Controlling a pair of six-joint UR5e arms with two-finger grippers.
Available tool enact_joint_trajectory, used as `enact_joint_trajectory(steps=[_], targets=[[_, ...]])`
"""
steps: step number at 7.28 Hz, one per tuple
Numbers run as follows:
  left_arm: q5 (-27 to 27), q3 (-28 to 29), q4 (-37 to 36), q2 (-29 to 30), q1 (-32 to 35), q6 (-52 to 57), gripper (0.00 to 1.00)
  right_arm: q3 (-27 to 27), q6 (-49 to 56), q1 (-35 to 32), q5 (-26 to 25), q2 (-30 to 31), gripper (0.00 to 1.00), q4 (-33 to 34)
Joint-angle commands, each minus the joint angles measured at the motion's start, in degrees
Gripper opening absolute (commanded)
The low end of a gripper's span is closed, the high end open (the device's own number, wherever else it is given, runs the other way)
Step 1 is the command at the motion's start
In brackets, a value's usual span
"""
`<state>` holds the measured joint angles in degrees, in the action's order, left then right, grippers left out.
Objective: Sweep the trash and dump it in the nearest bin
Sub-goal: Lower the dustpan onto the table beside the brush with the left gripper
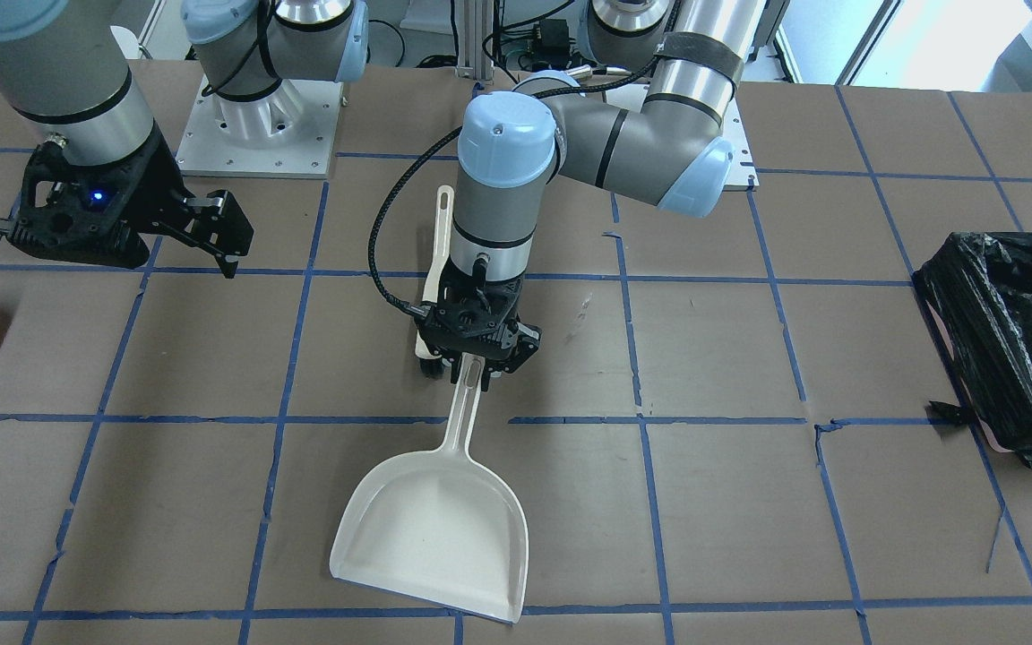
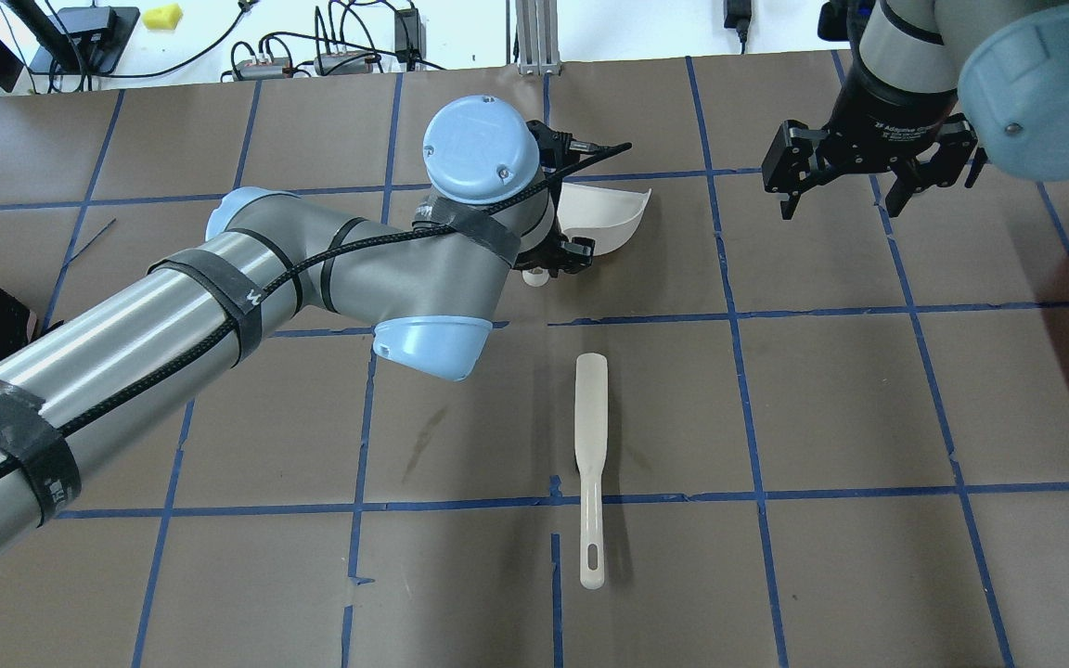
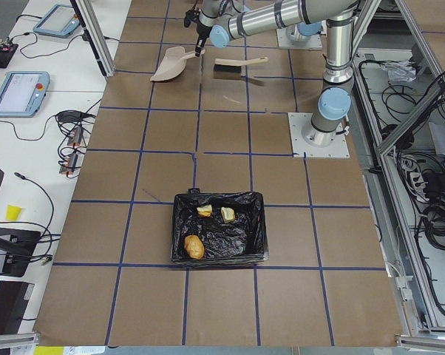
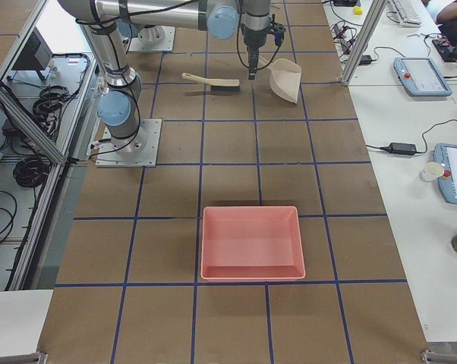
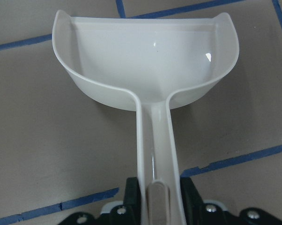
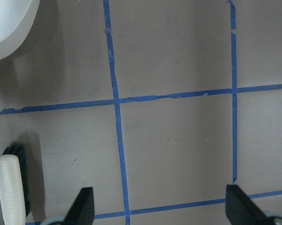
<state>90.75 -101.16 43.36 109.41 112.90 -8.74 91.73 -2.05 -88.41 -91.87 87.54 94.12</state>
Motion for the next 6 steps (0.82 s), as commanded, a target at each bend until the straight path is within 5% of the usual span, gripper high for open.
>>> enact_joint_trajectory(steps=[1,2,3,6], targets=[[0.0,-3.3,-0.4,-1.5,0.8,0.1,0.3,0.2,1.0,0.3,1.6,0.1,1.0,-0.1],[0.0,-3.5,-0.3,-1.5,0.8,0.1,0.88,0.2,2.8,1.0,0.5,-0.2,1.0,-0.1],[0.0,-3.3,-0.2,-1.6,0.4,0.1,1.0,0.3,3.3,3.0,0.1,0.0,1.0,-0.2],[-0.8,-2.1,2.8,-5.2,-8.1,1.4,1.0,1.5,5.9,4.2,0.6,0.3,1.0,-0.1]])
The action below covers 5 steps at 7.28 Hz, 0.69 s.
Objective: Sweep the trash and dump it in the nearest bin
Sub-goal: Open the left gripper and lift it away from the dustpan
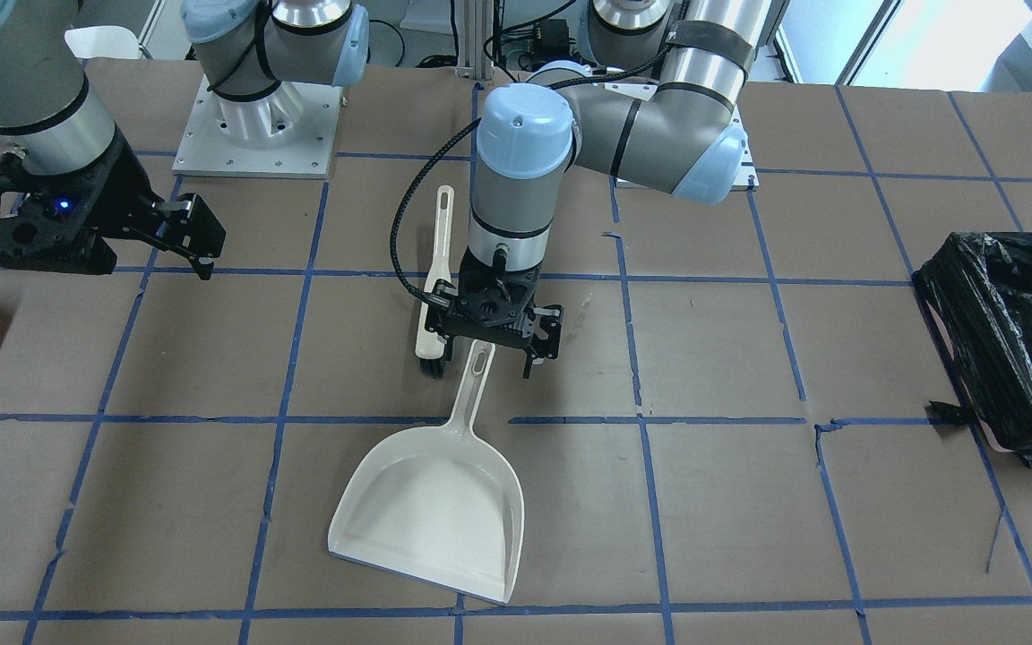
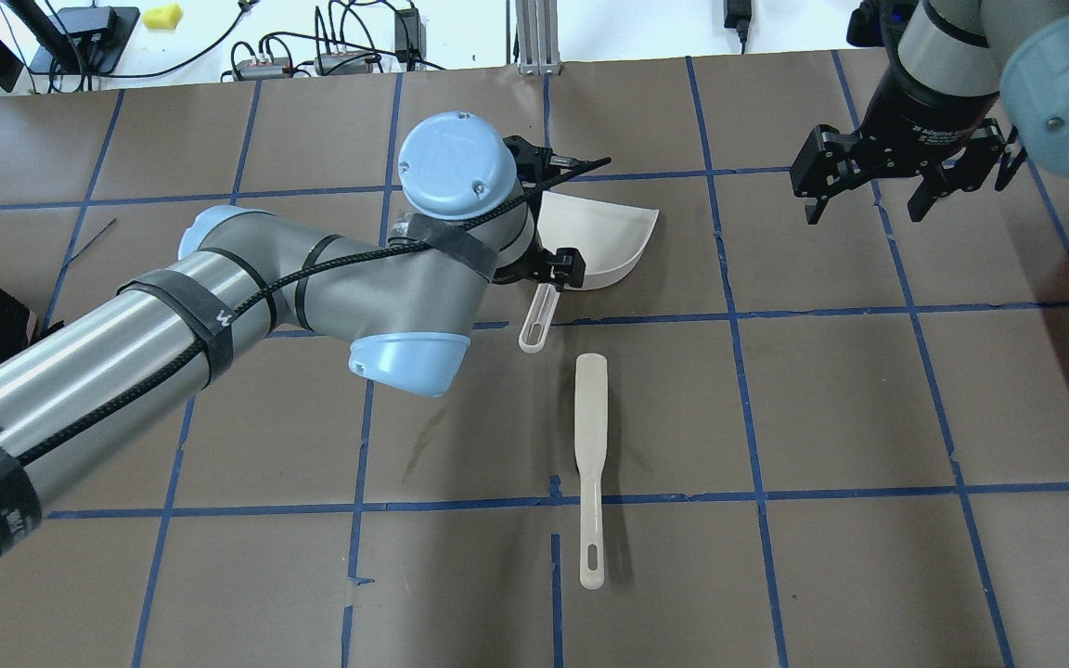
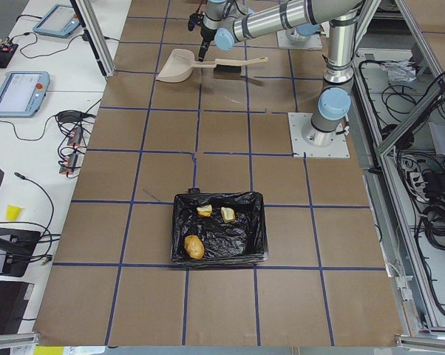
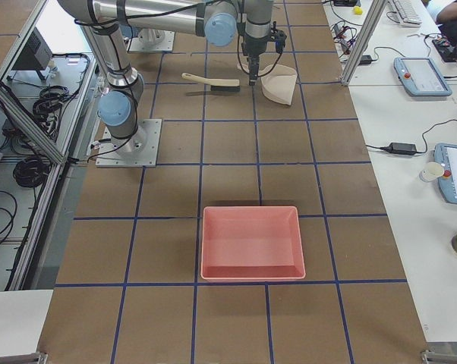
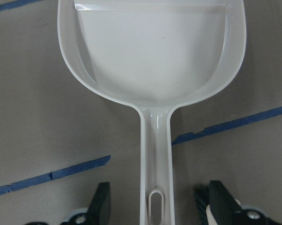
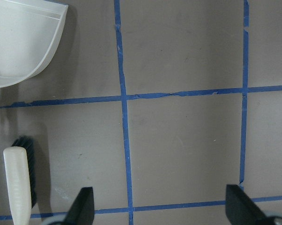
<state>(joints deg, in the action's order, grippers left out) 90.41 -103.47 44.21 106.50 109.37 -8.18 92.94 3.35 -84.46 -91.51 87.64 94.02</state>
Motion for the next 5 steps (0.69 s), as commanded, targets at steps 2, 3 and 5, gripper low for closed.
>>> enact_joint_trajectory(steps=[2,3,5], targets=[[-3.4,1.2,14.4,-9.1,-12.9,5.8,1.0,0.3,0.3,-0.3,4.4,1.2,1.0,0.0],[-3.4,3.3,23.6,-12.0,-16.7,11.0,1.0,0.3,0.2,-0.5,6.0,1.5,1.0,0.0],[-1.4,12.9,42.9,-14.7,-20.4,14.2,1.0,0.3,-0.2,-1.3,8.2,1.7,1.0,0.1]])
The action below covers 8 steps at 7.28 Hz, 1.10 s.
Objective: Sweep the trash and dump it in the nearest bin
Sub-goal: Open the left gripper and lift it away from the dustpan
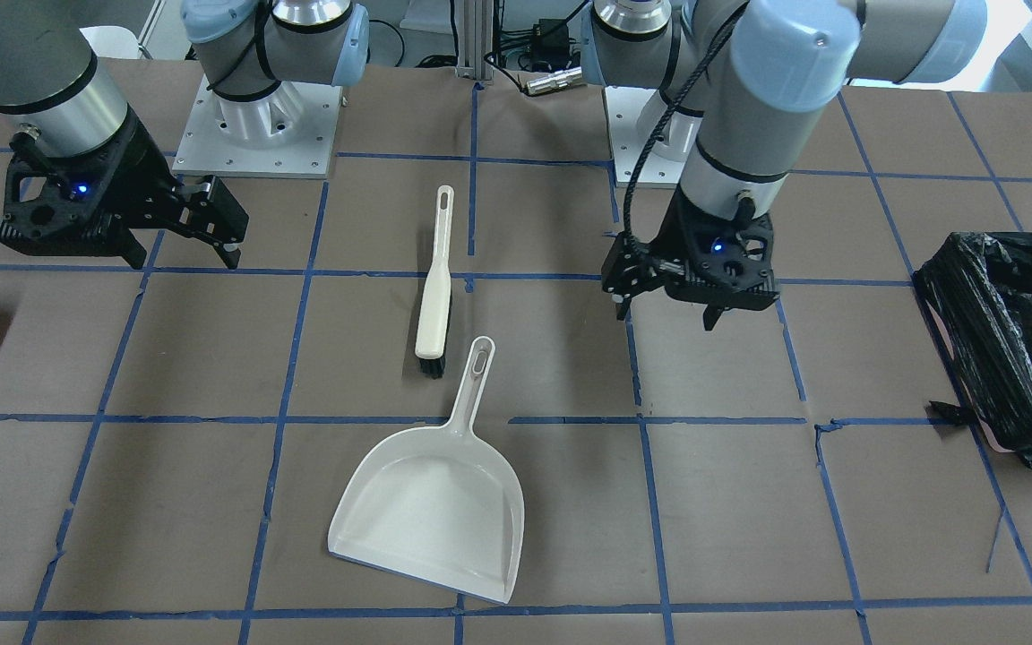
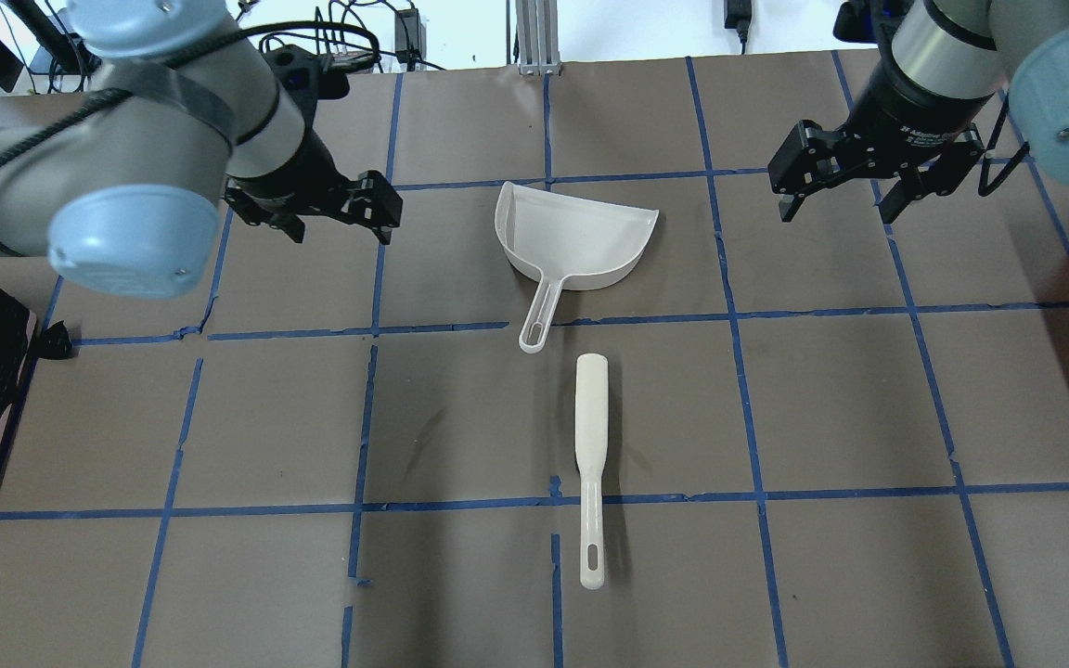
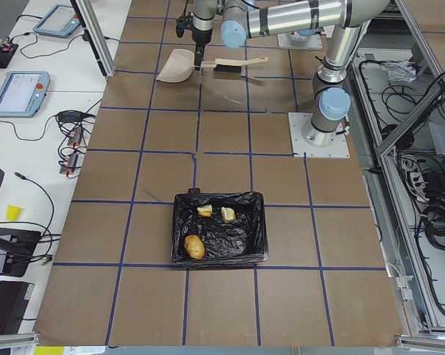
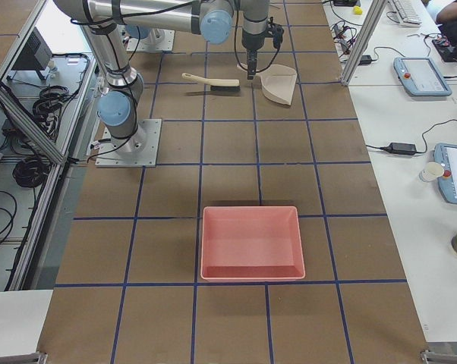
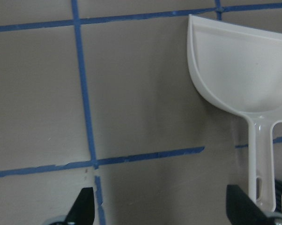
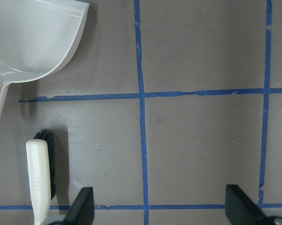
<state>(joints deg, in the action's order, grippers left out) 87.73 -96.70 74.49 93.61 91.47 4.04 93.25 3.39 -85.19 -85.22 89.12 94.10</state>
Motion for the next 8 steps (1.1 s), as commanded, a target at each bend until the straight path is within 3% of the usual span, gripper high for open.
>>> enact_joint_trajectory(steps=[1,2,4,6,8], targets=[[3.7,11.8,19.4,-2.0,-2.1,1.9,1.0,-0.1,-0.5,-1.4,1.5,0.2,1.0,0.0],[4.2,14.7,23.1,-2.5,-1.9,1.9,1.0,-0.2,-4.1,-2.3,1.1,0.2,1.0,0.0],[4.3,14.7,23.5,-4.5,-1.8,1.2,1.0,-0.4,-6.6,-4.9,-0.8,-0.1,1.0,1.0],[4.6,13.7,18.8,-5.0,-1.7,1.0,1.0,-0.3,-6.1,-4.7,-0.9,-0.4,1.0,1.0],[5.4,10.8,18.8,-6.1,0.4,-2.4,1.0,-0.2,-6.0,-4.6,-0.9,-0.3,1.0,1.0]])
